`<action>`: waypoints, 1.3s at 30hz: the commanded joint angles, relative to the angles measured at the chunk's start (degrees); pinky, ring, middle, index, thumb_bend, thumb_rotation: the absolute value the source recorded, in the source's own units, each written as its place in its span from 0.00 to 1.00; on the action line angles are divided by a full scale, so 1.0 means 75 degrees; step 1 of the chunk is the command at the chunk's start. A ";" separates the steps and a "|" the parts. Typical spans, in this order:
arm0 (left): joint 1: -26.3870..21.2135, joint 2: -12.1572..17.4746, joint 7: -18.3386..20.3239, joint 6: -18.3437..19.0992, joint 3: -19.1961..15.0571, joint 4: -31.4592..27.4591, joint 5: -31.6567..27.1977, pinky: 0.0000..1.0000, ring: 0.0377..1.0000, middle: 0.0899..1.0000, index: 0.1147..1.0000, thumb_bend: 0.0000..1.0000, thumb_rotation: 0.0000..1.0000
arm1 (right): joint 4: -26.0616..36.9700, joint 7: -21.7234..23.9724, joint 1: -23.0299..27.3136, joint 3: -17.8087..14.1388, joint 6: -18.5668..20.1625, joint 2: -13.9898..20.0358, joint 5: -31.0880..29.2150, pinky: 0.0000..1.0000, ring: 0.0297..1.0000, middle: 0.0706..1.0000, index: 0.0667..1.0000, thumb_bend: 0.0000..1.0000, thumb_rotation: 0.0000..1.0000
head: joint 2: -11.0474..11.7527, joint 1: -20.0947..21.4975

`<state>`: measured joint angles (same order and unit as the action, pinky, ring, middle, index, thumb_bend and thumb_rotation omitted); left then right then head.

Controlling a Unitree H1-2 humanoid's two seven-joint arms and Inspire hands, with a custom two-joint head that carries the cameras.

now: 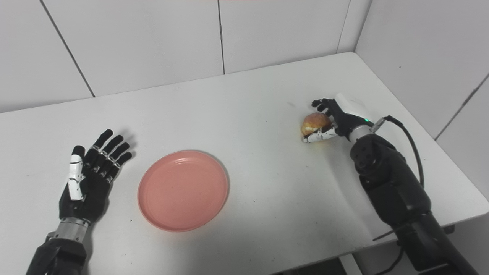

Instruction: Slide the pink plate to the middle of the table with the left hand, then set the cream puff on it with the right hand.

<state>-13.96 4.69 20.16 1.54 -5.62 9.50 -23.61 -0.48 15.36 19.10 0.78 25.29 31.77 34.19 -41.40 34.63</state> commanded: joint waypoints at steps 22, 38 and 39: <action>0.0329 -0.0083 -0.0074 -0.0020 0.0062 -0.0003 0.0019 0.84 0.84 0.83 0.82 0.48 1.00 | 0.0716 0.0037 0.0165 -0.0184 0.0209 0.0102 0.0569 0.34 0.41 0.40 0.50 0.52 0.00 | 0.0000 -0.0224; 0.0385 -0.0375 -0.0356 0.0010 0.0157 -0.0114 0.0078 0.85 0.84 0.83 0.81 0.47 1.00 | 0.2712 0.0850 0.0792 0.0271 0.0196 -0.0223 0.0960 0.32 0.37 0.38 0.51 0.52 0.00 | -0.0026 -0.0771; 0.0392 -0.0410 -0.0401 0.0014 0.0184 -0.0149 0.0117 0.85 0.84 0.83 0.81 0.47 1.00 | 0.2793 0.0989 0.0873 0.0319 0.0203 -0.0250 0.0964 0.32 0.38 0.38 0.51 0.52 0.00 | -0.0031 -0.0955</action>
<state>-13.05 2.94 17.70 1.61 -4.82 7.95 -23.20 18.02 21.98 22.68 3.54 26.84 29.43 40.60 -41.57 27.54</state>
